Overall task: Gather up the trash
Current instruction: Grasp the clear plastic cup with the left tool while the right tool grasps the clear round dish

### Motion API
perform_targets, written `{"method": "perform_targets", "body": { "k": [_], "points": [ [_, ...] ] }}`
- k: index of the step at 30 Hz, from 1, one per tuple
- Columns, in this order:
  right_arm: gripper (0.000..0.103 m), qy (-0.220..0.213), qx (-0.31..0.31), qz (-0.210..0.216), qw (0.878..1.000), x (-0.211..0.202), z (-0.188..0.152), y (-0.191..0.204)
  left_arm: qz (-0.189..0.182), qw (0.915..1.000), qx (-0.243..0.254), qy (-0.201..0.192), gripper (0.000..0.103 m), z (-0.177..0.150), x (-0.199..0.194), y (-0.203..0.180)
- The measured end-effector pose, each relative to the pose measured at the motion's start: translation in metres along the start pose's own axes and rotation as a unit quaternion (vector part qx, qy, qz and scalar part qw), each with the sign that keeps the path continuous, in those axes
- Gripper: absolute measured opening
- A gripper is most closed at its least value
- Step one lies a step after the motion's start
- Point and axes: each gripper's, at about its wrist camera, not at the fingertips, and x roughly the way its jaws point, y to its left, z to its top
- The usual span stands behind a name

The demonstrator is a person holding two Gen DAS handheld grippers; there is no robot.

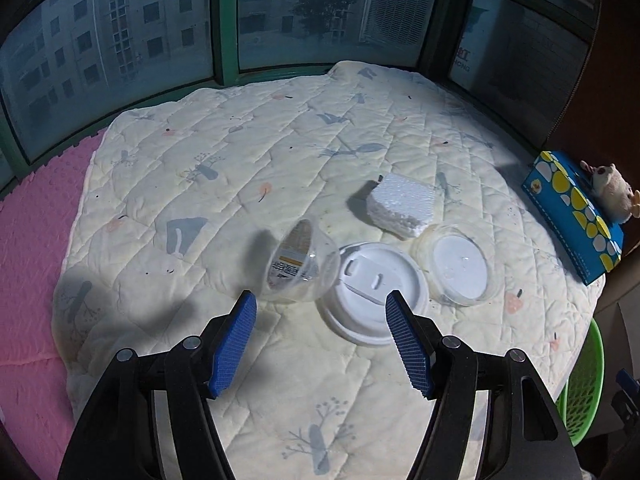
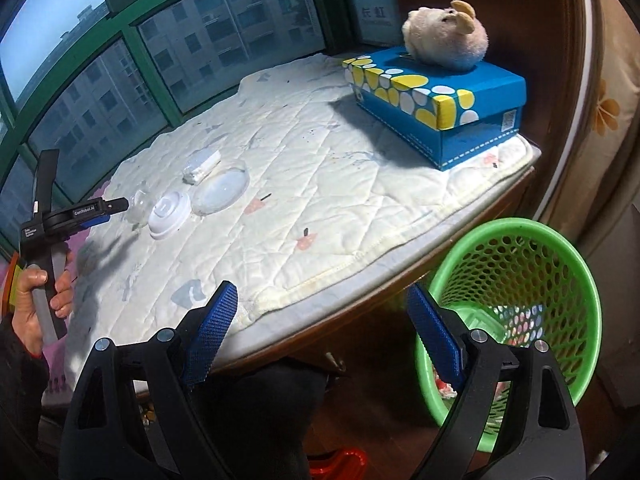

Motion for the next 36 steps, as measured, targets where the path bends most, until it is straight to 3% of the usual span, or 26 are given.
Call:
{"method": "perform_targets", "body": {
  "k": [5,11,18,24,36],
  "points": [
    [0.086,0.007,-0.014,0.010,1.000,0.014,0.012,0.019,0.001,0.9999,0.000,0.010,0.065,0.007,0.020,0.013],
    [0.086,0.016,-0.039,0.022,0.999,0.037,0.027,0.045,-0.025,0.9996,0.003,0.012,0.063,0.013,0.032,0.019],
    [0.086,0.023,-0.065,0.039,0.997,0.069,0.050,0.076,-0.058,0.9979,0.017,0.021,0.038,0.018,0.044,0.017],
    [0.086,0.027,-0.092,0.049,0.994,0.096,0.071,0.104,-0.076,0.9968,0.009,0.021,0.022,0.018,0.045,0.021],
    [0.090,0.061,-0.130,0.046,0.989,0.164,0.088,0.136,-0.091,0.9959,-0.003,0.002,0.017,0.017,0.023,0.038]
  ]
}}
